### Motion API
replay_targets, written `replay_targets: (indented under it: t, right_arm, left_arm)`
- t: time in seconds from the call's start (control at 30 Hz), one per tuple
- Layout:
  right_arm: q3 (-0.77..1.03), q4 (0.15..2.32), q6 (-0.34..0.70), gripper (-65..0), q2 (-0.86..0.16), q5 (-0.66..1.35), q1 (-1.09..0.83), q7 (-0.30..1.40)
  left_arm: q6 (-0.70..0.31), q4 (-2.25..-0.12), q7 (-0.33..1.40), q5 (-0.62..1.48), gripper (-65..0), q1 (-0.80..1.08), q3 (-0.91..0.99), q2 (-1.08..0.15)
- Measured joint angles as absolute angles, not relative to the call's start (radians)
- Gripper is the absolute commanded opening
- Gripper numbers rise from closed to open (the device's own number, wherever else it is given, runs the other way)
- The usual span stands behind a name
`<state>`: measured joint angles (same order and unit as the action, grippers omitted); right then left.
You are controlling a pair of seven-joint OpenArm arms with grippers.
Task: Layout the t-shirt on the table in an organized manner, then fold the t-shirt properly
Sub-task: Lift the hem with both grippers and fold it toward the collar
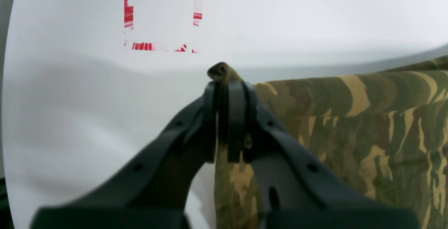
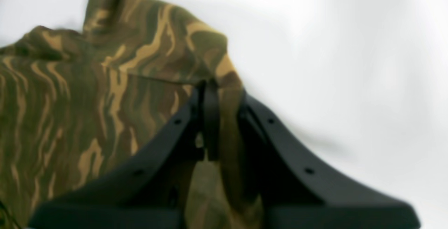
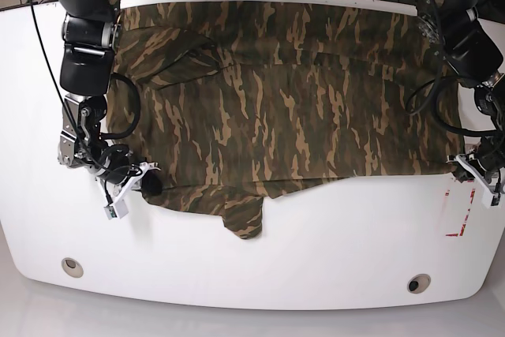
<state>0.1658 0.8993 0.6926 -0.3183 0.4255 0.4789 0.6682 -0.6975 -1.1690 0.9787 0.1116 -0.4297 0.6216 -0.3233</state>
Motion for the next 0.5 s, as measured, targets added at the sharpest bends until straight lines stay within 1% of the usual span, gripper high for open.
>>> replay_targets:
  t: [0.2,0.5]
  right_arm:
    - [0.17,1.034,0.692,-60.6,-0.318,0.421,0.421,0.751]
    - [0.289,1.225,0.699,-60.6,-0.313,0.425,0.333,0.884]
  left_arm:
    - [-0.698,-1.169,0.979,0.112,-63.3,-0.43,0.624,-0.322]
    - [-0.698,-1.171,1.023,0.116,-63.3,-0.416,0.626,-0.325]
